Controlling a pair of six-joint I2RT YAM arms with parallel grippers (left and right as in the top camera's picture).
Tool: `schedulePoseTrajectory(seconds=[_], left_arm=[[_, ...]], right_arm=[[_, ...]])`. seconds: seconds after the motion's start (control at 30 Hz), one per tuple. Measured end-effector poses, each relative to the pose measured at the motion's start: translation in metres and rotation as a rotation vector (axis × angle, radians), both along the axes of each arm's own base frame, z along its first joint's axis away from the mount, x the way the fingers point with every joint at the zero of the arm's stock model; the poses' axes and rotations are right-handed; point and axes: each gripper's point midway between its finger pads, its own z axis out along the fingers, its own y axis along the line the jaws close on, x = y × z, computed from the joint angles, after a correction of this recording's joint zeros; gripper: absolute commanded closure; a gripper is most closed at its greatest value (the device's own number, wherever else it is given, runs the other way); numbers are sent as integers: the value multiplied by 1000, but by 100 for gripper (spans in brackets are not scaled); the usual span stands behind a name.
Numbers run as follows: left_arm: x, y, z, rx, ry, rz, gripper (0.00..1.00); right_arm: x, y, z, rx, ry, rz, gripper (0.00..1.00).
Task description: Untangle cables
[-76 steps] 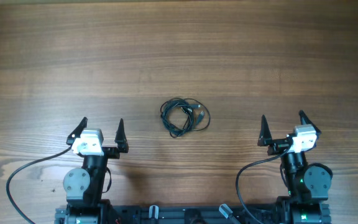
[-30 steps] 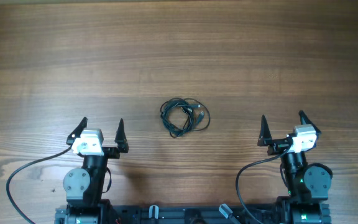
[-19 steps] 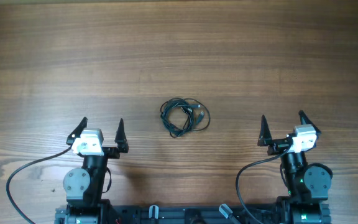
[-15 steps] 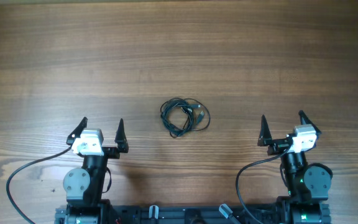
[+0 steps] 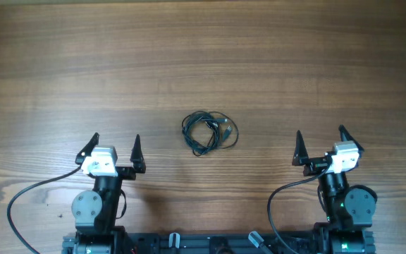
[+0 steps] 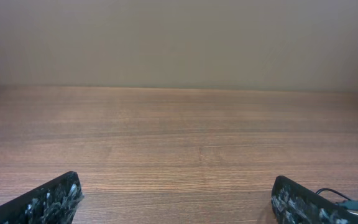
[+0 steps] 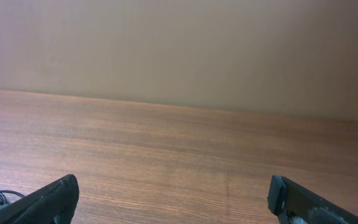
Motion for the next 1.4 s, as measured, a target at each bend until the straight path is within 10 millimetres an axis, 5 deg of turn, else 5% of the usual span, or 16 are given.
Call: schedulePoseTrajectory(seconds=[0.63, 1.0, 1.4], left_arm=[[0, -1, 0, 0, -1, -4, 0], [-7, -27, 51, -125, -117, -157, 0], [15, -52, 47, -328, 440, -233, 0]], right_arm=[[0, 0, 0, 0, 0, 0, 0], [0, 0, 0, 0, 0, 0, 0], [0, 0, 1, 0, -3, 0, 0]])
